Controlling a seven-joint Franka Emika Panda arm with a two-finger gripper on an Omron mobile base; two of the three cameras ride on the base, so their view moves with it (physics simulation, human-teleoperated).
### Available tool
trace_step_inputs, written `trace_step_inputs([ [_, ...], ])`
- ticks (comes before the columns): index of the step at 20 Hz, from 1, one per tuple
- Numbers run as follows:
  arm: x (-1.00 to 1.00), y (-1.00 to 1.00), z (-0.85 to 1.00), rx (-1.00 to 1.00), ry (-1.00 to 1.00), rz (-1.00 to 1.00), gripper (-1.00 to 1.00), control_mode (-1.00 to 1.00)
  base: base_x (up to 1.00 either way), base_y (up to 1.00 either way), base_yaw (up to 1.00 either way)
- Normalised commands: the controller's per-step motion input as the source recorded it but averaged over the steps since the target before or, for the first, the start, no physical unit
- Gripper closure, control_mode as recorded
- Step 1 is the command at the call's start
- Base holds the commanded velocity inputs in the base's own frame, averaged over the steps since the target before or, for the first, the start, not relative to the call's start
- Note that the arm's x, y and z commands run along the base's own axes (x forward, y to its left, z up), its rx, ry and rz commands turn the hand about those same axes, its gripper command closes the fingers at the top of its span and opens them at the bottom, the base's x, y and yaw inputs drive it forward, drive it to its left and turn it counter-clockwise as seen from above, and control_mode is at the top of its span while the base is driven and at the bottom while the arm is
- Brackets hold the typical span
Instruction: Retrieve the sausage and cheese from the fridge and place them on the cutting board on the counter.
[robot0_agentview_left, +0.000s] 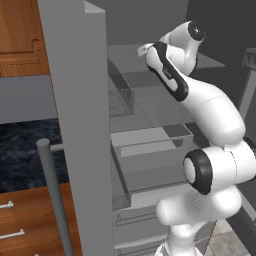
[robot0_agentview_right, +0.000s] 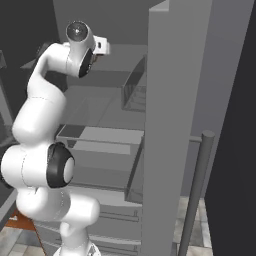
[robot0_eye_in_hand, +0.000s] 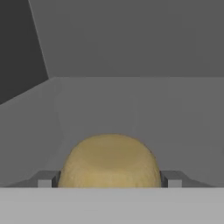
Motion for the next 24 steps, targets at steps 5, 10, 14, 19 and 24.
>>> trace_step_inputs([
  [5, -0.81, 0.02, 0.00, 0.00, -0.22, 0.03, 1.00, -1.00, 0.00, 0.00, 0.00],
  [10, -0.88, 0.00, 0.00, 0.00, -0.06, 0.00, 1.00, -1.00, 0.00, 0.00, 0.00],
  [14, -0.88, -0.08, 0.10, 0.04, 0.04, 0.00, 1.00, -1.00, 0.00, 0.00, 0.00],
  [19, -0.94, -0.04, -0.06, 0.00, 0.01, 0.00, 1.00, -1.00, 0.00, 0.00, 0.00],
  [24, -0.94, 0.00, -0.48, 0.00, -0.03, -0.03, 1.00, -1.00, 0.00, 0.00, 0.00],
])
